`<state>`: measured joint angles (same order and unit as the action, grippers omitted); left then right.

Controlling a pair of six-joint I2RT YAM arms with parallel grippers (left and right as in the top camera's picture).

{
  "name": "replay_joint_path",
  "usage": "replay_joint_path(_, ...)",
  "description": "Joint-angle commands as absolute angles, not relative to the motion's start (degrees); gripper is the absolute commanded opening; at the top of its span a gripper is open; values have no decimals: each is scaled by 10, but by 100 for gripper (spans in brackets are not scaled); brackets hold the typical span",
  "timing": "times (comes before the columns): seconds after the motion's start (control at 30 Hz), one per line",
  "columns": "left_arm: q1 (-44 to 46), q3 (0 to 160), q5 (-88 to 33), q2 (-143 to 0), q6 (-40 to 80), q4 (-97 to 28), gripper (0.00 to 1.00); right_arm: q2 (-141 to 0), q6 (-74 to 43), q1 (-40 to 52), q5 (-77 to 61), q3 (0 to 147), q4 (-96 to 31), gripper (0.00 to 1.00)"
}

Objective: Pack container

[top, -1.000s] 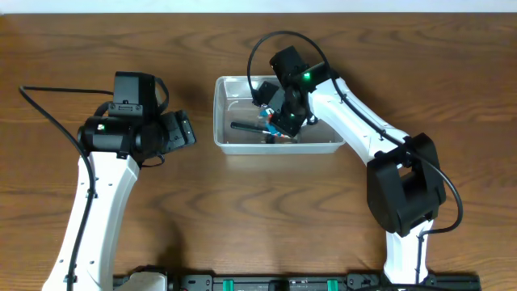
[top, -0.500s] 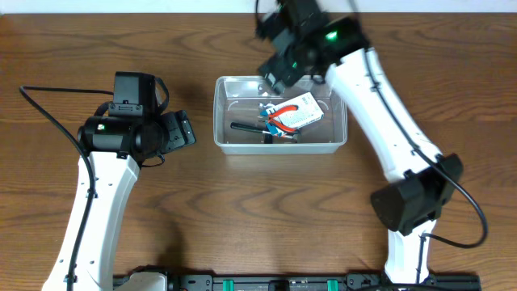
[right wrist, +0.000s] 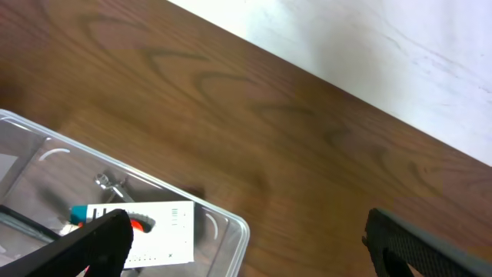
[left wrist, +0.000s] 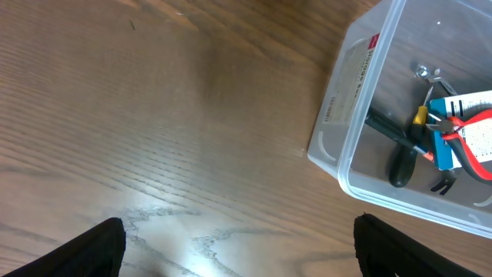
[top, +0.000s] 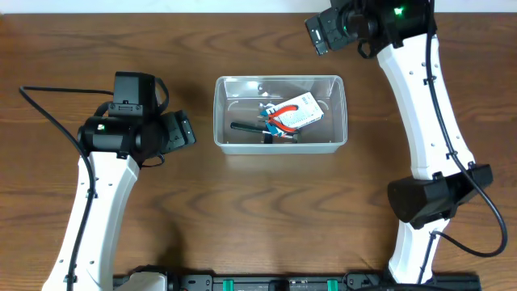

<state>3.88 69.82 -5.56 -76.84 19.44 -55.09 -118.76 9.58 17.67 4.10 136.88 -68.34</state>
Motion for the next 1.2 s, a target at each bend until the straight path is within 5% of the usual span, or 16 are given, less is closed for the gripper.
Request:
replay_joint_path(0.0, 40, 696, -49, -772, 191, -552, 87, -1183, 86, 174, 45, 1371, -684, 99)
replay_joint_path(0.57, 40, 696, -49, -772, 191, -552, 87, -1153, 86, 178, 45, 1370, -695, 99)
replay_joint_path(1.17, 40, 696, -49, -772, 191, -552, 87, -744, 95, 230, 62, 1364, -727, 99)
